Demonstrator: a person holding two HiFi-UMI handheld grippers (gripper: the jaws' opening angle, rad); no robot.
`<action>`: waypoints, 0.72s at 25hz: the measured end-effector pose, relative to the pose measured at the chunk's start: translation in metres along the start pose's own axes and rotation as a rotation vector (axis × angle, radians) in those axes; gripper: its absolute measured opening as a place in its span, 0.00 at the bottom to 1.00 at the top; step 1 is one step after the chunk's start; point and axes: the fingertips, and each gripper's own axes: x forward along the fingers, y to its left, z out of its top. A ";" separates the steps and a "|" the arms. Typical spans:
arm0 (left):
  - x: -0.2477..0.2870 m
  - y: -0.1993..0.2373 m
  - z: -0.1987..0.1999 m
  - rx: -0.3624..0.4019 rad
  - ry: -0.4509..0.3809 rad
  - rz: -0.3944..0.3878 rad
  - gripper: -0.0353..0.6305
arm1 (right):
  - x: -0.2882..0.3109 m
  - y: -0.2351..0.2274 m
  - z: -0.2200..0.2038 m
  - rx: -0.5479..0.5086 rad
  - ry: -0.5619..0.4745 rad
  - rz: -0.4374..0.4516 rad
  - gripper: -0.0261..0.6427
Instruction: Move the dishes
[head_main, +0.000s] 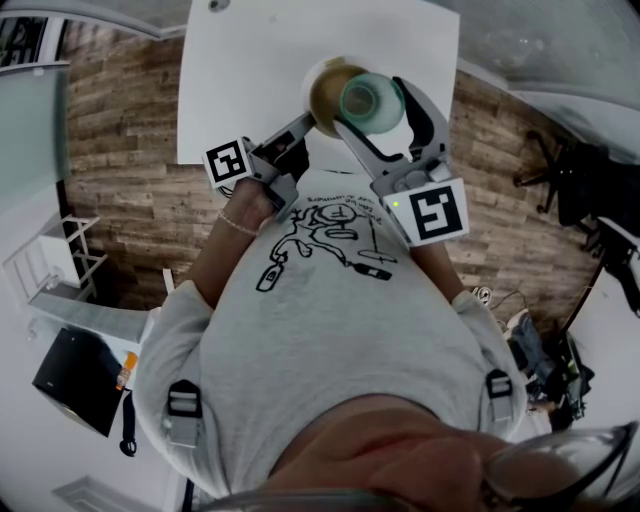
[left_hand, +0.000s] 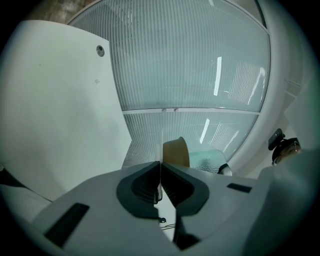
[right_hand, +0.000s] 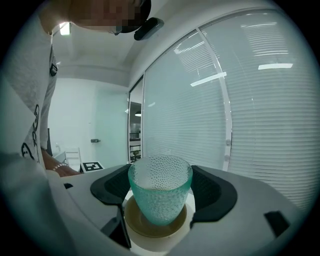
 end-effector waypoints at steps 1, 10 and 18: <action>-0.001 0.002 0.001 -0.001 -0.003 0.004 0.06 | -0.001 -0.002 0.001 0.000 -0.001 -0.006 0.60; -0.002 0.008 0.005 -0.007 -0.019 0.013 0.06 | -0.018 -0.032 -0.005 -0.001 0.029 -0.098 0.60; -0.001 0.003 0.011 0.008 -0.038 0.010 0.06 | -0.046 -0.078 -0.032 0.022 0.090 -0.227 0.60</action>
